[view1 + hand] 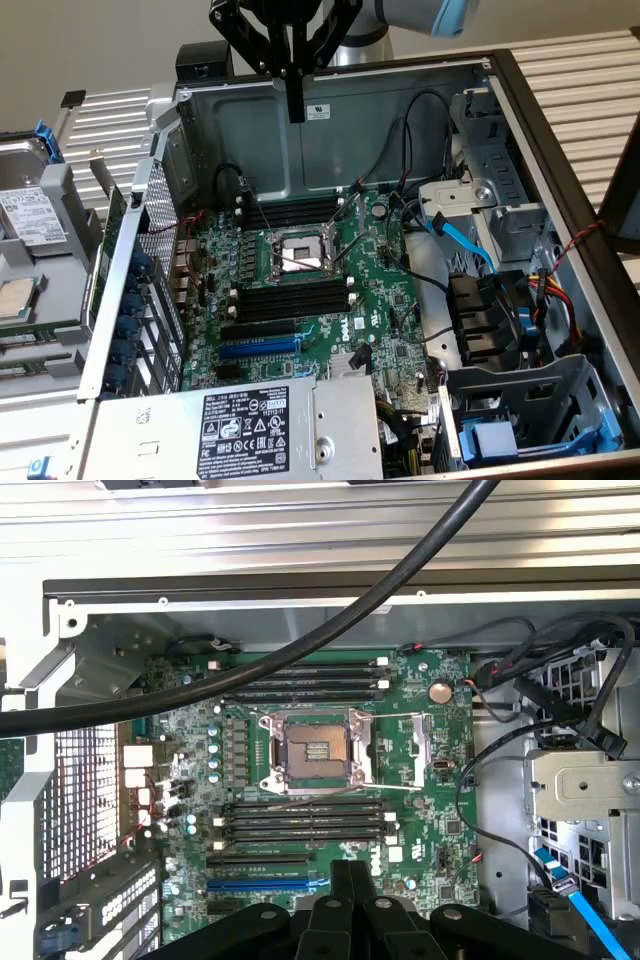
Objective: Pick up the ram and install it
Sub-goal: 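Reach for the ram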
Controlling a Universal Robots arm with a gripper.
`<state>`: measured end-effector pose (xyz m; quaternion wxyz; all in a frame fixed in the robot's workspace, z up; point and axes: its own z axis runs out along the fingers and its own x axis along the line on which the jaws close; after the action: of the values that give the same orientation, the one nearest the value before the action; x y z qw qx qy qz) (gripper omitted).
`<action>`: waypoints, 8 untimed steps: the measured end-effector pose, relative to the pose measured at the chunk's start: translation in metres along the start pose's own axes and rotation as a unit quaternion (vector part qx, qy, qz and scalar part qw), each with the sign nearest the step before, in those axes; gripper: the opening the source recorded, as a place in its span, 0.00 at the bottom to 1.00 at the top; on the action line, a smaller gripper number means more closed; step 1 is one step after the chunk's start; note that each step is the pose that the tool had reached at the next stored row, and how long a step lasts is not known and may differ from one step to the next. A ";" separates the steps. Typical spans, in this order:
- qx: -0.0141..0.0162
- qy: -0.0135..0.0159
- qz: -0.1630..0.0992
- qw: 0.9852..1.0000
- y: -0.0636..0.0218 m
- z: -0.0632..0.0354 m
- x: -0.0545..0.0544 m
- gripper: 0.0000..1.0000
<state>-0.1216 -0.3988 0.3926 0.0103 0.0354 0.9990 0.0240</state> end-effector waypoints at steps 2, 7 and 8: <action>0.000 0.000 0.000 1.000 -0.0002 -0.0002 0.003 0.11; 0.000 0.000 0.000 1.000 -0.0013 -0.0003 0.014 0.11; 0.000 0.000 0.000 1.000 -0.0017 -0.0003 0.016 0.11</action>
<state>-0.1378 -0.3994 0.3926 0.0104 0.0354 0.9990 0.0240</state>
